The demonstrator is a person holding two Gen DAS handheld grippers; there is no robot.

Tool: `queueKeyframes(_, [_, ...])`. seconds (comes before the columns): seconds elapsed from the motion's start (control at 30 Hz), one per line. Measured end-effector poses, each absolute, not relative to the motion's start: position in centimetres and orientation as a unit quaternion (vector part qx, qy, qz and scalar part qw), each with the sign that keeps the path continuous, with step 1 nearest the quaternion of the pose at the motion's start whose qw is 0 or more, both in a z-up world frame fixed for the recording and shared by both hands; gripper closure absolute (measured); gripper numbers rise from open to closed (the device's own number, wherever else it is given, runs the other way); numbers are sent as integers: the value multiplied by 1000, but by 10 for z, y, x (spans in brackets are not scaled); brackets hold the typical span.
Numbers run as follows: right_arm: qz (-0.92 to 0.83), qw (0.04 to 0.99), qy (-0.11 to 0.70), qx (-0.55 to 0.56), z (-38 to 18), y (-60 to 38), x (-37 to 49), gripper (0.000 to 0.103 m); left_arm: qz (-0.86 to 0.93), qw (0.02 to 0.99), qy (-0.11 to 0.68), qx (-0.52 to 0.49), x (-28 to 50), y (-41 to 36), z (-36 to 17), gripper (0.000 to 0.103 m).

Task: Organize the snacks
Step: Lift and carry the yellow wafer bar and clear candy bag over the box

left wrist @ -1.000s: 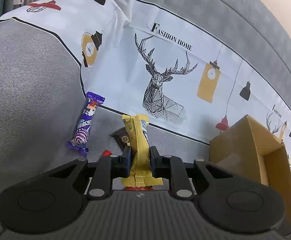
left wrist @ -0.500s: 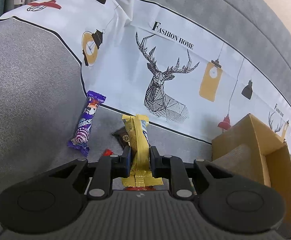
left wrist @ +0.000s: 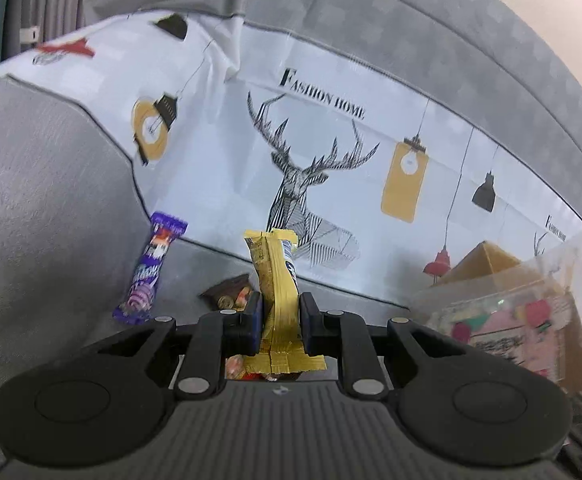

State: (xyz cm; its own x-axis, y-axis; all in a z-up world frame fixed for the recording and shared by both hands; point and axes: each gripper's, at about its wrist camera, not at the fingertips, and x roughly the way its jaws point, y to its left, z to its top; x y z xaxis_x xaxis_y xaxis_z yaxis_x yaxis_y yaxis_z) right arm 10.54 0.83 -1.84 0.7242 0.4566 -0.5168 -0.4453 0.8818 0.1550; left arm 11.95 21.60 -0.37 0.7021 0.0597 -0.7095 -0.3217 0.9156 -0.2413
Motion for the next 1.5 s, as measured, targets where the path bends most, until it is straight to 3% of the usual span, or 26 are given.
queueKeyframes(0.43, [250, 952, 173, 41, 15, -29, 94, 90, 95, 930, 316, -163, 126, 180, 14, 82])
queueKeyframes(1.5, [156, 979, 107, 73, 22, -117, 81, 90, -17, 971, 214, -102, 125, 74, 41, 82])
